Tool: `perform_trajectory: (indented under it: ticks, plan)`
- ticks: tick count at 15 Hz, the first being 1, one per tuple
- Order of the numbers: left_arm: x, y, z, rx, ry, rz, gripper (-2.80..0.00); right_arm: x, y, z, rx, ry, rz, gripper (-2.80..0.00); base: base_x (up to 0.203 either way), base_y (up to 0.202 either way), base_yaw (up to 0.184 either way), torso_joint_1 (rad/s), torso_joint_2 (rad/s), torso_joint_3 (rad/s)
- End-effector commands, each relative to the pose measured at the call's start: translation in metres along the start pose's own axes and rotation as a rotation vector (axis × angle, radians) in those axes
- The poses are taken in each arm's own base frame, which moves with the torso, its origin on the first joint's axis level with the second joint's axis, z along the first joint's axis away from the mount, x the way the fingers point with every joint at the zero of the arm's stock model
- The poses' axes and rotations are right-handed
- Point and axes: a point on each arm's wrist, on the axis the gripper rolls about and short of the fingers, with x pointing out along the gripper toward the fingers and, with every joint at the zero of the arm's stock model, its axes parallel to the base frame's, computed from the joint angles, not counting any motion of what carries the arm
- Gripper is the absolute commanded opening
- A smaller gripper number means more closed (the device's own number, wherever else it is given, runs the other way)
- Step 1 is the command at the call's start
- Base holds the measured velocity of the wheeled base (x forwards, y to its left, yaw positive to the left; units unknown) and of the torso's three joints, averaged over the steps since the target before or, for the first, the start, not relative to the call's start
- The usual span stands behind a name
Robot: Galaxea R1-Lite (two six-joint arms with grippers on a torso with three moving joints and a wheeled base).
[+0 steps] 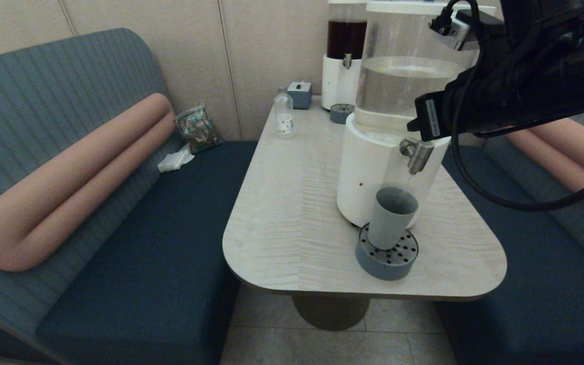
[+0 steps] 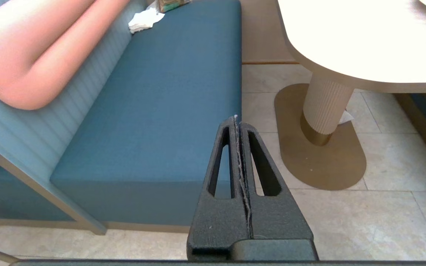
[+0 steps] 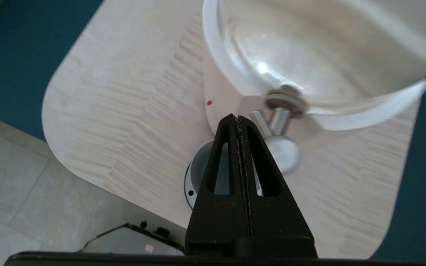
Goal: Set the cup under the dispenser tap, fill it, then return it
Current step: Turn off the faucet
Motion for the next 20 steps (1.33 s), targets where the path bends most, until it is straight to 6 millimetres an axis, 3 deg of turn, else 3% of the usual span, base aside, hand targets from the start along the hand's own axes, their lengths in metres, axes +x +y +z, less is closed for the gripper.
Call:
perform_trajectory:
  ticks: [1,10,20]
  plan:
    - [0.0,0.0,0.0,0.0,0.003,0.0,-2.8,0.013,0.003,-0.005,-0.007,0.032,0.001,-2.8,0.0,0.0,0.0,0.0,0.0,0.0]
    - [0.0,0.0,0.0,0.0,0.003,0.001,-2.8,0.037,0.0,-0.007,-0.009,0.029,-0.058,-2.8,0.0,0.0,0.0,0.0,0.0,0.0]
    - [0.0,0.0,0.0,0.0,0.003,0.001,-2.8,0.035,-0.004,-0.008,-0.006,0.04,-0.068,-2.8,0.0,0.0,0.0,0.0,0.0,0.0]
